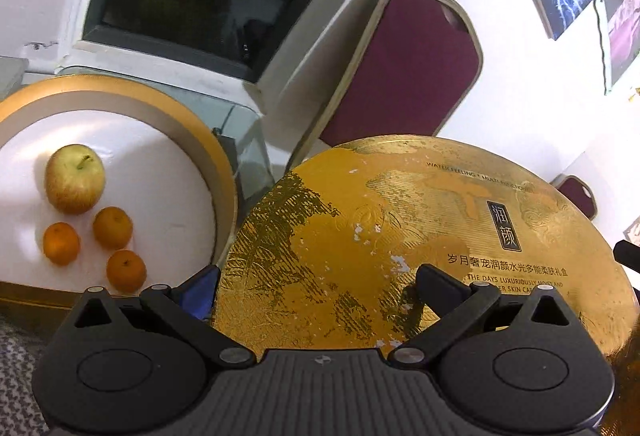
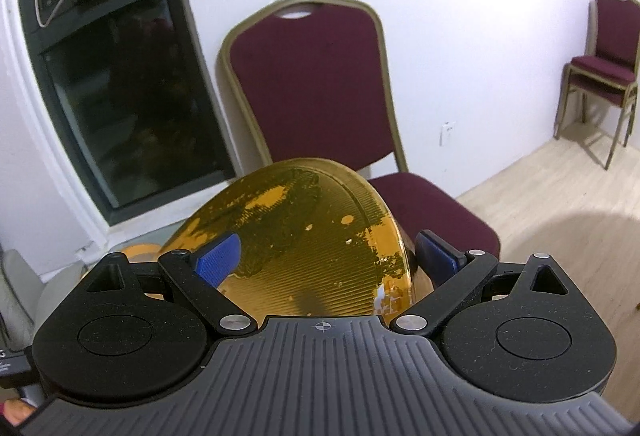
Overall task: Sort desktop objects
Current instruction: 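Lift the gold lid and swing it over the box with the right tool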
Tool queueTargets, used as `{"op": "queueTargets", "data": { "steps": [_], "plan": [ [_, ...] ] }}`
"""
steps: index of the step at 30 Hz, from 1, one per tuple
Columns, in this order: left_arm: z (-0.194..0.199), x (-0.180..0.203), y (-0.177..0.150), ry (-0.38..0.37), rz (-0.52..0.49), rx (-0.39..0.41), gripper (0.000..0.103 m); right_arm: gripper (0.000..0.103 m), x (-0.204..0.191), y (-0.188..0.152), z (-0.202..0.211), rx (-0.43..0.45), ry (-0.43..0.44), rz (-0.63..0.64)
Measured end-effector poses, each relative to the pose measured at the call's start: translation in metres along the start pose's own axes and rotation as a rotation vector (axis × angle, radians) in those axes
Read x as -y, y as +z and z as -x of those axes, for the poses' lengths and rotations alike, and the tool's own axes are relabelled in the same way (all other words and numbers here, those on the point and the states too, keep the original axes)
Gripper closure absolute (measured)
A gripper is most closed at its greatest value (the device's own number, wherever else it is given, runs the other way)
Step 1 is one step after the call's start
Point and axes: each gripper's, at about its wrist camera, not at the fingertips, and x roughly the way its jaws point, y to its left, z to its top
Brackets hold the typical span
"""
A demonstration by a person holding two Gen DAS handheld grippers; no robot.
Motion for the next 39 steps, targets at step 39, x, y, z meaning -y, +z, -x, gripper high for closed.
{"op": "queueTargets", "data": {
  "steps": [39],
  "plan": [
    [0.109,-0.102,0.088,0.641,-0.107,0.464,0.003,0.006,-0.216,-0.015,-0.218,-0.09,0.521,0.007]
  ]
}}
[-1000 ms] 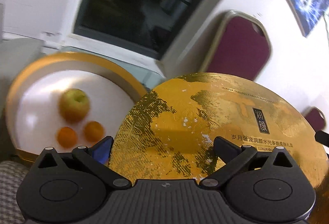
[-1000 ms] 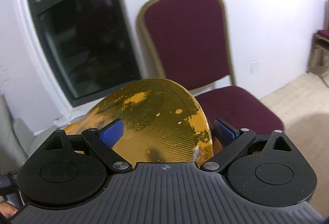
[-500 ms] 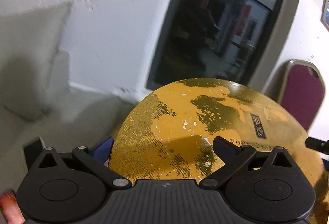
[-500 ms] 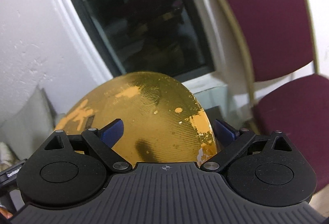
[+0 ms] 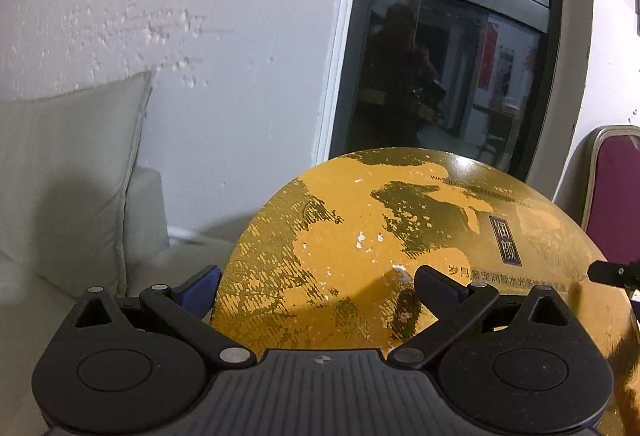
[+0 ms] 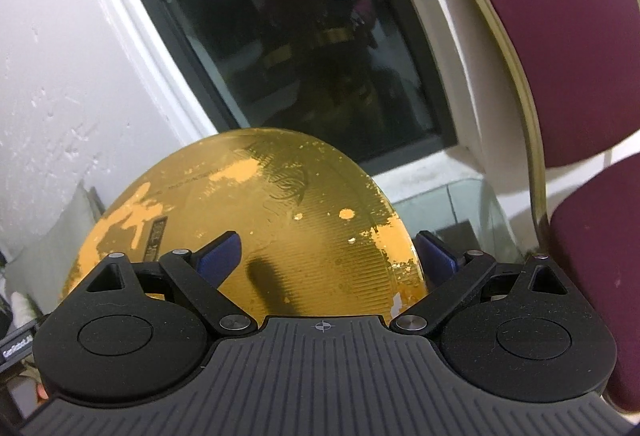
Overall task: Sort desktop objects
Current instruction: 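Lift the gold lid and swing it over the box with the right tool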
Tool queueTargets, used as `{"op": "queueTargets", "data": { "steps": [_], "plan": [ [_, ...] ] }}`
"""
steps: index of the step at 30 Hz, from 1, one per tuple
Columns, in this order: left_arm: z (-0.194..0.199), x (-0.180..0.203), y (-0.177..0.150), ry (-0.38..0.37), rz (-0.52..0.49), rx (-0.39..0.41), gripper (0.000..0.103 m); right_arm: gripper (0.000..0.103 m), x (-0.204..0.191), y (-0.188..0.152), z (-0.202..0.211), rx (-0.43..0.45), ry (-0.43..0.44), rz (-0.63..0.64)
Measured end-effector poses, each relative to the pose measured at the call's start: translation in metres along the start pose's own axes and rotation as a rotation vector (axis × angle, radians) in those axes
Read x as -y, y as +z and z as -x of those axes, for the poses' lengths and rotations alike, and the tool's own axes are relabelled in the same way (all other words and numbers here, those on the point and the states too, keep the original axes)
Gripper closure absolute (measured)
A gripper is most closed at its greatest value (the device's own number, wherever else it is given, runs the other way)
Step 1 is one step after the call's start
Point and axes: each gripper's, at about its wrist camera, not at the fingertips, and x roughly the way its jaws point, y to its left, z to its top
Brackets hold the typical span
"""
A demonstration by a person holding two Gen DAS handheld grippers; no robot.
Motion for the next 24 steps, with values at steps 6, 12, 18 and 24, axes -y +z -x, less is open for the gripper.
{"op": "queueTargets", "data": {
  "steps": [6,12,18,24],
  "plan": [
    [-0.015,0.001,-0.013,0.022,-0.009,-0.011,0.003,0.006,0.005,-0.008,-0.019,-0.02,-0.007,-0.02],
    [-0.039,-0.005,-0.029,0.048,0.002,-0.078,0.003,0.007,0.013,-0.023,-0.044,-0.078,-0.027,-0.032],
    [-0.064,-0.009,-0.038,0.052,0.002,-0.108,0.003,0.006,0.021,-0.029,-0.069,-0.107,-0.048,-0.046],
    [-0.088,-0.009,-0.047,0.057,0.007,-0.136,0.003,0.007,0.027,-0.031,-0.094,-0.138,-0.076,-0.041]
  ]
}}
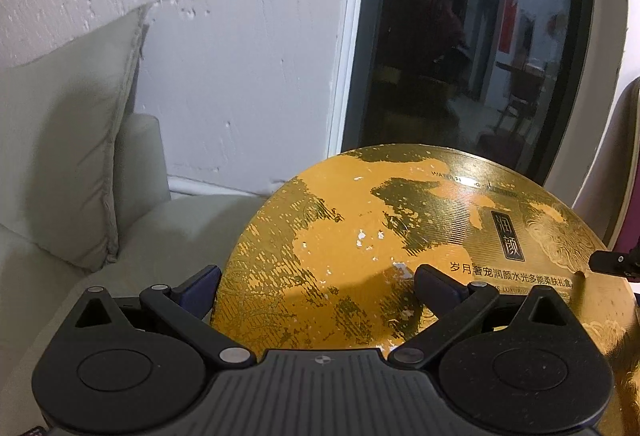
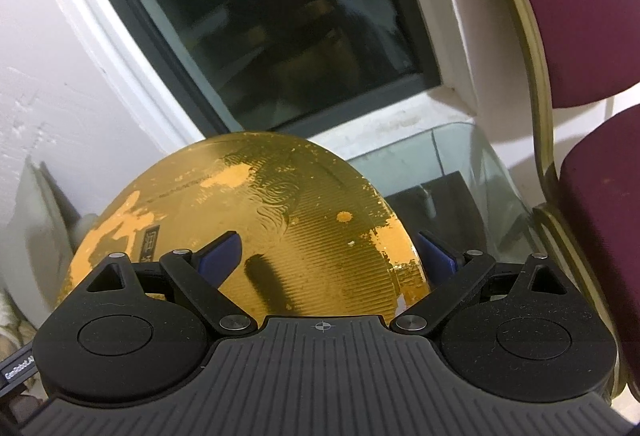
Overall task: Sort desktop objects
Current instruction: 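Lift the gold lid and swing it over the box with the right tool, then lower the gold lid onto the box and open the right tool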
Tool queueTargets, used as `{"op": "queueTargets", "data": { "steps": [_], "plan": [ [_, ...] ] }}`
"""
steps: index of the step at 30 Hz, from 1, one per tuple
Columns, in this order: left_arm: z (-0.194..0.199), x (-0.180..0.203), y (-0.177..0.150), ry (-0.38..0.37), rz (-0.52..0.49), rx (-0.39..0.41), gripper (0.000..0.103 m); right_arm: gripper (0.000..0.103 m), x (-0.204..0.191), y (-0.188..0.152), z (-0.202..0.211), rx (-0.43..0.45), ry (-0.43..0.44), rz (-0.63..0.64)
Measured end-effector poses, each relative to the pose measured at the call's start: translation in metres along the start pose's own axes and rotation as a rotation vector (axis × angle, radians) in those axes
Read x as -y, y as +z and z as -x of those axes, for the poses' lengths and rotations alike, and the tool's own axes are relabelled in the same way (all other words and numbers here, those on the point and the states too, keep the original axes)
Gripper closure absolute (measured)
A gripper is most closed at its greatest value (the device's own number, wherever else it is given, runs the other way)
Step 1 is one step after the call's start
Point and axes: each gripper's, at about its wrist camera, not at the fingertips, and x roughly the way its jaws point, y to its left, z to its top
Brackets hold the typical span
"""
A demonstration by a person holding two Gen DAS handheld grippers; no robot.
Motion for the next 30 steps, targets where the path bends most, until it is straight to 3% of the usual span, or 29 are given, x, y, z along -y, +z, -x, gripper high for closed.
{"op": "queueTargets", "data": {
  "steps": [30],
  "plan": [
    [-0.053,-0.001,-0.023,-0.001,0.015,-0.124,0.003,0.007,0.018,-0.016,-0.05,-0.112,-0.071,-0.021]
  ]
}}
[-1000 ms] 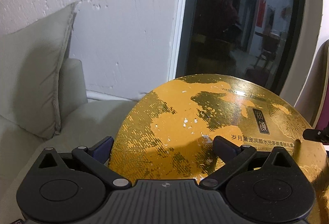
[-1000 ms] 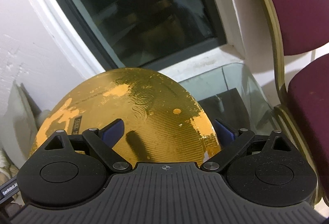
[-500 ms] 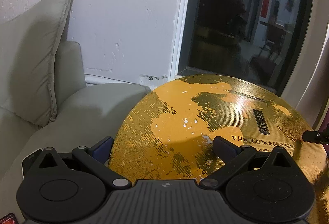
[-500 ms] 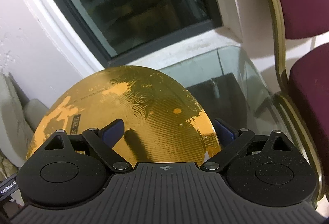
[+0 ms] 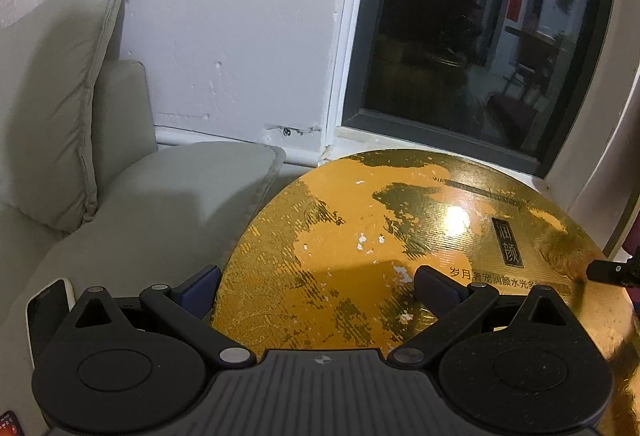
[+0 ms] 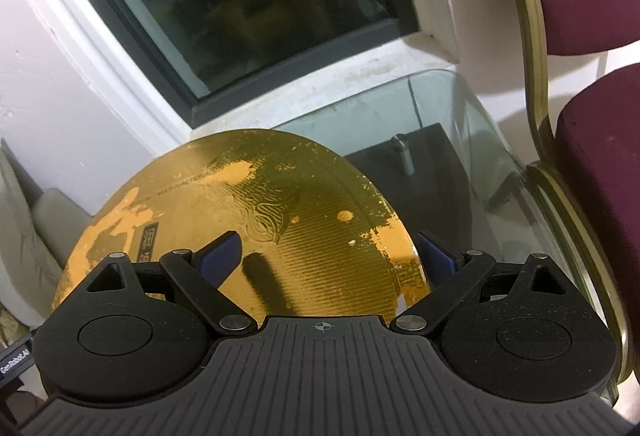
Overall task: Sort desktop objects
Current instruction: 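Lower the gold lid onto the box and open the right tool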
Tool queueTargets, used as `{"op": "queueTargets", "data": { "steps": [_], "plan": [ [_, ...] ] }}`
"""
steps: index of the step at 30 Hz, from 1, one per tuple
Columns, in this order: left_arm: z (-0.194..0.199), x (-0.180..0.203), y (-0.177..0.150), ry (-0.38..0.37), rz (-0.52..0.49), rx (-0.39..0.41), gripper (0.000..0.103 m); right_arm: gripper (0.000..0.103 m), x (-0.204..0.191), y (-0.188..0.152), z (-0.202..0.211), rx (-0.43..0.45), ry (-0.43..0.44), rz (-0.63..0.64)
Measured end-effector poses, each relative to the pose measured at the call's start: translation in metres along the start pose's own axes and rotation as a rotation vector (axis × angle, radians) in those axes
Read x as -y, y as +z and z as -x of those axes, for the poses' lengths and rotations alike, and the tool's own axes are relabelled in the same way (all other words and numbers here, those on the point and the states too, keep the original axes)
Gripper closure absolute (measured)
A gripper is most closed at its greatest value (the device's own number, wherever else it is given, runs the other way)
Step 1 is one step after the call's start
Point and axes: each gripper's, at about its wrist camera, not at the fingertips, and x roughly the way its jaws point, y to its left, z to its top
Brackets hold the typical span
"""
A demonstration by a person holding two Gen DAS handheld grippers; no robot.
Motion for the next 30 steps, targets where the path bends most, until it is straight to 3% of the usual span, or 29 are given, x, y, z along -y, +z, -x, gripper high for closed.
{"op": "queueTargets", "data": {
  "steps": [22,26,30],
  "plan": [
    [-0.006,-0.011,-0.019,-0.01,0.018,0.037,0.002,0.007,-0.011,-0.001,-0.007,-0.003,-0.045,0.037],
    [0.01,-0.017,-0.004,-0.031,0.031,0.029,0.003,0.007,-0.02,0.009,0.029,0.087,-0.061,0.058],
    [0.057,-0.017,0.014,0.061,-0.035,0.049,0.002,0.005,-0.026,0.006,0.088,0.134,-0.026,0.104]
  ]
}}
